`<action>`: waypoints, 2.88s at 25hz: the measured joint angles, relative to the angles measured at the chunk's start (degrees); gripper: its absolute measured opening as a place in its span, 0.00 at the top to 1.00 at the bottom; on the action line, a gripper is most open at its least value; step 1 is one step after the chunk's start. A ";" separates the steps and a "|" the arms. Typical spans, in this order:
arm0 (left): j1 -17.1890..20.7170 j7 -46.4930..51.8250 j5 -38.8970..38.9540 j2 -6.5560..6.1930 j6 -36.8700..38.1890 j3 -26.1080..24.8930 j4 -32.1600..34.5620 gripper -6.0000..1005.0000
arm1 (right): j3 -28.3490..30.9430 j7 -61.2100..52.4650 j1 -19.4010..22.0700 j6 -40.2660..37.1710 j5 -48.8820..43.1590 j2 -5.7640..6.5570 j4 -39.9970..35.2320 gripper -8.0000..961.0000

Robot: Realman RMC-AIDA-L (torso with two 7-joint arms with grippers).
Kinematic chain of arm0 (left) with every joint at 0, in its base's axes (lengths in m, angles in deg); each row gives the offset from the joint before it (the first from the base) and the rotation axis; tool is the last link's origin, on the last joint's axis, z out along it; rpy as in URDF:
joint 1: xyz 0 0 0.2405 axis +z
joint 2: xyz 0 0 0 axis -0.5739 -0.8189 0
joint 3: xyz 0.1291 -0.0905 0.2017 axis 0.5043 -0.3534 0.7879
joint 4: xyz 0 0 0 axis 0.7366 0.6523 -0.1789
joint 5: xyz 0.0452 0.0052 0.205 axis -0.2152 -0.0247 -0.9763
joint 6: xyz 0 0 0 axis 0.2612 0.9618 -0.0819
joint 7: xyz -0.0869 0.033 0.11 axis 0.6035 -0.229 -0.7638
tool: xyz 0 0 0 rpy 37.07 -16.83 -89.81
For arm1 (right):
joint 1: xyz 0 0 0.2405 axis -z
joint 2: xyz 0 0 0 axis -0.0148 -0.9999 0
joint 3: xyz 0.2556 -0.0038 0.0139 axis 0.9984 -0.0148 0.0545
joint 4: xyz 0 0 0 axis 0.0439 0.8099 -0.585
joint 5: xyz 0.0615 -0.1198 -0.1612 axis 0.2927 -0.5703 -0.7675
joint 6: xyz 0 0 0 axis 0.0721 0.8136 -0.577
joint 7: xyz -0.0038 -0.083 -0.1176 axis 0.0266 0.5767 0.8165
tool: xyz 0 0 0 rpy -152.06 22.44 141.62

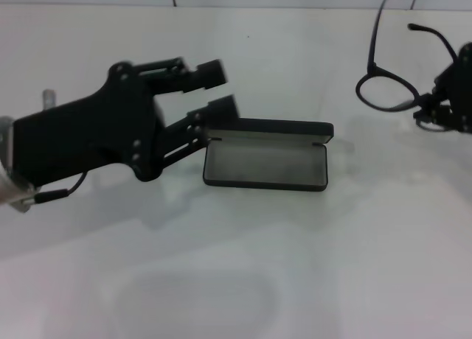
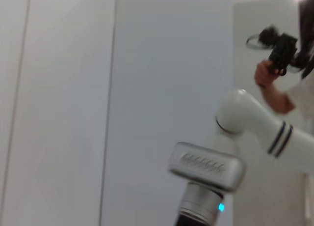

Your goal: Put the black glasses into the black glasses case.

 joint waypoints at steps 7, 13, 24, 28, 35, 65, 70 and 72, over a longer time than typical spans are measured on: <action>-6.65 3.56 4.88 0.00 4.09 0.21 -1.28 0.63 | 0.34 18.93 16.07 3.17 38.71 -0.20 2.24 0.88; -10.71 4.92 6.01 0.11 5.39 1.14 -2.70 0.87 | -4.58 30.33 12.98 3.30 50.70 -0.12 20.22 0.88; -14.68 1.38 5.94 0.07 4.80 1.44 -9.15 0.94 | -8.97 35.00 6.32 -0.05 55.33 -0.38 30.68 0.88; -14.80 0.79 5.23 0.02 3.74 1.30 -10.27 0.94 | -9.56 35.46 6.30 -1.01 56.89 -0.35 30.76 0.88; -14.77 1.07 3.53 0.00 3.48 1.52 -10.39 0.94 | -9.63 36.04 6.80 -1.83 57.78 -0.45 30.83 0.88; -14.16 2.22 2.02 -0.43 5.93 3.84 -10.39 0.94 | -9.17 38.96 7.57 -2.65 60.21 -0.40 32.33 0.88; -14.33 2.33 1.10 -0.42 6.19 3.84 -10.39 0.94 | -9.13 39.34 7.56 -2.86 60.47 -0.33 32.47 0.88; -14.41 2.33 0.86 -0.37 6.20 3.84 -10.39 0.94 | -9.18 39.50 7.55 -2.87 60.47 -0.38 32.51 0.88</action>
